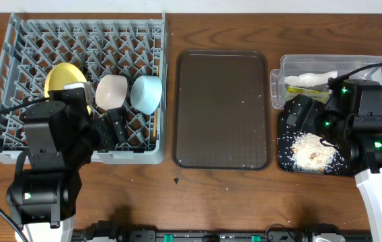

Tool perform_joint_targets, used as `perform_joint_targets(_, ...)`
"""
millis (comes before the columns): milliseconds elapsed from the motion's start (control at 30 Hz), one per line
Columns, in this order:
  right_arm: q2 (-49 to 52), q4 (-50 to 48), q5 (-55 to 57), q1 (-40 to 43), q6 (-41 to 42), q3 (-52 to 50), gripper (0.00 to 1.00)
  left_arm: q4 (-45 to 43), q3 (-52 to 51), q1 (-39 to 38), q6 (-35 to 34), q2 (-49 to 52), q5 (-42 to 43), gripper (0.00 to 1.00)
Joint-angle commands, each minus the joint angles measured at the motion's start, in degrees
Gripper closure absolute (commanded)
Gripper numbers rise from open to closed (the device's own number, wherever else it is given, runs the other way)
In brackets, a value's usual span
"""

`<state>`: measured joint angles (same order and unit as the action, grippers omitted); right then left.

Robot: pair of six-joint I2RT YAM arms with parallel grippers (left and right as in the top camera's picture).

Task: Sort waste into correct bins and load items into the dishwasher
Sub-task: 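Push the yellow plate upright into a rack slot and release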

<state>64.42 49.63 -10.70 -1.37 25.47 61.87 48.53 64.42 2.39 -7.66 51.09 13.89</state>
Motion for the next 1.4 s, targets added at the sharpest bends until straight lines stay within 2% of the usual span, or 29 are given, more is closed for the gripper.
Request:
perform_joint_targets(0,-0.28,-0.02,0.13,0.22,0.63,0.31,0.01,0.33,0.94,-0.13,-0.13,-0.22,2.14,0.10)
perform_joint_targets(300,-0.28,0.11,0.15,0.22,0.63,0.31,0.01,0.39,0.94,-0.13,-0.11,-0.24,1.57,0.10)
perform_joint_targets(467,-0.28,0.11,0.15,0.22,0.63,0.31,0.01,-1.36,-2.62,-0.13,0.07,-4.87,-5.46,0.09)
perform_joint_targets(567,-0.28,0.11,0.15,0.22,0.63,0.31,0.01,-9.40,-9.62,-0.24,0.07,-10.29,-6.69,0.09)
perform_joint_targets(700,-0.28,0.15,0.13,0.22,0.63,0.31,0.01,-25.42,-23.02,-0.72,0.09,-18.75,-6.91,0.09)
perform_joint_targets(833,-0.28,0.13,0.13,0.22,0.63,0.31,0.01,-35.80,-34.75,-0.72,0.11,-27.36,-7.13,0.09)
perform_joint_targets(967,-0.28,0.13,0.13,0.22,0.63,0.31,0.01,-39.93,-44.13,-0.72,0.11,-37.44,-7.13,0.08)
perform_joint_targets(1200,-0.28,0.15,0.13,0.22,0.63,0.31,0.01,-40.04,-55.43,-0.70,0.76,-50.64,-7.32,0.08)
perform_joint_targets(1367,-0.28,0.31,0.13,0.22,0.63,0.31,0.01,-45.48,-62.86,-0.72,0.72,-50.99,-7.28,0.08)
